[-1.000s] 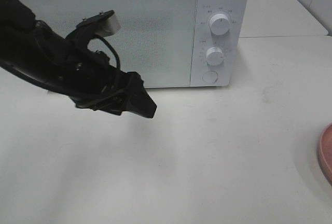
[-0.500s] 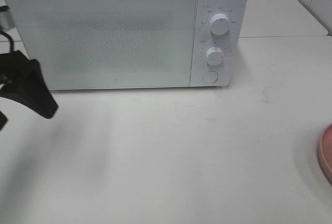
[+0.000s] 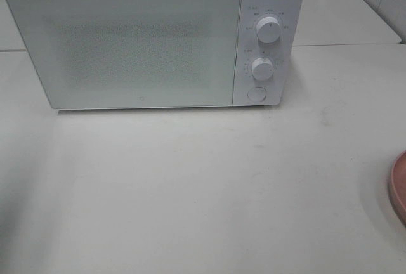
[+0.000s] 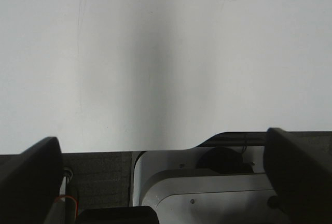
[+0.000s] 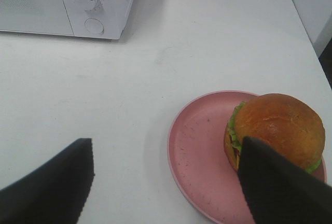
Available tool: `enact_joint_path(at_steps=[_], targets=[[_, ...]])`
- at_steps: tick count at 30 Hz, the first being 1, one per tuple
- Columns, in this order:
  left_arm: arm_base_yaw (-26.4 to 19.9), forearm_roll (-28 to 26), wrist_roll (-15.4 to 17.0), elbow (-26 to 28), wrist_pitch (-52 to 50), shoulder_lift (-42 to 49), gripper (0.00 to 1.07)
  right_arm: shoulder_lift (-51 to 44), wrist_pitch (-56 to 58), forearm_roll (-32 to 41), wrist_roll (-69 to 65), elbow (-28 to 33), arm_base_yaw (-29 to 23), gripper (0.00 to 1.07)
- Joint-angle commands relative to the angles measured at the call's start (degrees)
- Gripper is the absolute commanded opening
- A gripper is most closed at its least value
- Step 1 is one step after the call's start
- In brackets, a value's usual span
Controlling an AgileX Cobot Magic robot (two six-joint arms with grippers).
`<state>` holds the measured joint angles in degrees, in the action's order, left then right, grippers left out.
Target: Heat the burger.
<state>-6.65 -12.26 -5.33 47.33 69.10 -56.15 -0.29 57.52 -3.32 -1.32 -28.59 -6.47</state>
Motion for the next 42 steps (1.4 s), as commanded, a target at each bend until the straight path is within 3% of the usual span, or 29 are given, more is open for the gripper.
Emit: enact_joint_path(at_steps=[1, 9, 16, 25, 42], targets=[[-0.1, 0.1, -0.6, -3.7, 0.3, 7.8, 1.00, -1.5, -0.3, 0.0, -0.1, 0.2, 0.4, 0.75], [-0.1, 0.7, -4.2, -9.9, -1.9, 25.4, 1.00, -1.5, -0.3, 0.0, -0.1, 0.2, 0.4, 0.75], [-0.1, 0.7, -4.1, -15.8, -2.5, 39.4, 1.00, -1.5, -0.3, 0.0, -0.1, 0.2, 0.4, 0.75], [-0.1, 1.0, -4.0, -17.6, -7.4, 57.5, 1.00, -1.5, -0.3, 0.0, -0.1, 0.2, 0.4, 0.75], [-0.1, 1.8, -3.8, -17.6, -7.4, 57.8, 1.00, -1.3, -0.3, 0.0, -0.1, 0.2, 0.4, 0.75]])
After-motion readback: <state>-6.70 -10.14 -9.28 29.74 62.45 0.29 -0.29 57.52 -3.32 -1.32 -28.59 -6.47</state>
